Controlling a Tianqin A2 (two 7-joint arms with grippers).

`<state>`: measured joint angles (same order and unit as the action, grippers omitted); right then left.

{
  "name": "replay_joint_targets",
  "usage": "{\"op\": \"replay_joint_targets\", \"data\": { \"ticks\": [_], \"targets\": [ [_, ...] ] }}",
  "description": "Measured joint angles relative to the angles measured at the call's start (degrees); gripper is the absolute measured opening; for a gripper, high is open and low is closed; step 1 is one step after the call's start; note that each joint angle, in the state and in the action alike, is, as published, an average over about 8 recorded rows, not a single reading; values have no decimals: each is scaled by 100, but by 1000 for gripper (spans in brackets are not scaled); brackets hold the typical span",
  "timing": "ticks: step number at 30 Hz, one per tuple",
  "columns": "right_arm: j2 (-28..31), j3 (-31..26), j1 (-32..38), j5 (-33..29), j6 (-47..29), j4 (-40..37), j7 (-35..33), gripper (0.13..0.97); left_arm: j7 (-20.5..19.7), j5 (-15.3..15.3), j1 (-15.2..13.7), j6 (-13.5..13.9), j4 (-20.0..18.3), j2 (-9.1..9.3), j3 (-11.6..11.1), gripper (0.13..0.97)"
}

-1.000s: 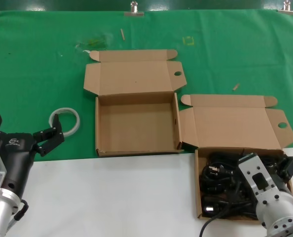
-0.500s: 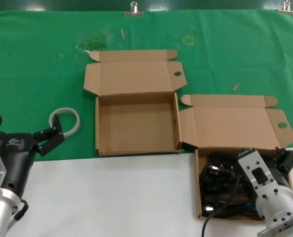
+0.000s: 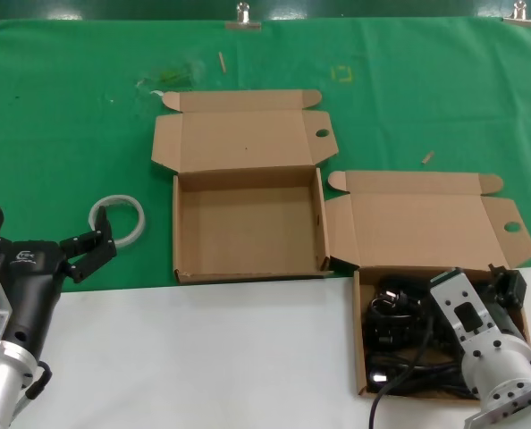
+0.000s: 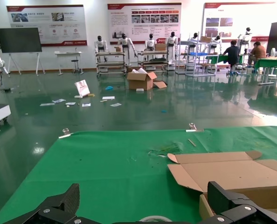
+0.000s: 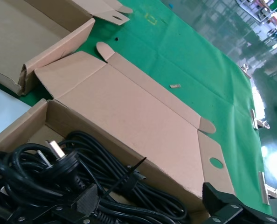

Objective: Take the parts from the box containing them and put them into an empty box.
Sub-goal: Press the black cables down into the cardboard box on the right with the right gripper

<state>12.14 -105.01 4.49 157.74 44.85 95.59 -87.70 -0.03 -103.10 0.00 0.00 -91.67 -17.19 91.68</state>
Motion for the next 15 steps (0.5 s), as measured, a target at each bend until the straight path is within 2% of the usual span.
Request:
{"op": "replay_joint_targets", "data": {
  "ticks": [4, 8, 15],
  "targets": [
    [0, -7, -2, 0, -79, -54, 54, 767, 0, 0, 0, 0, 0, 0, 0, 965],
    [0, -11, -10, 0, -134, -76, 104, 767, 0, 0, 0, 0, 0, 0, 0, 965],
    [-1, -11, -48, 0, -180, -56, 184, 598, 0, 0, 0, 0, 0, 0, 0, 965]
  ]
}}
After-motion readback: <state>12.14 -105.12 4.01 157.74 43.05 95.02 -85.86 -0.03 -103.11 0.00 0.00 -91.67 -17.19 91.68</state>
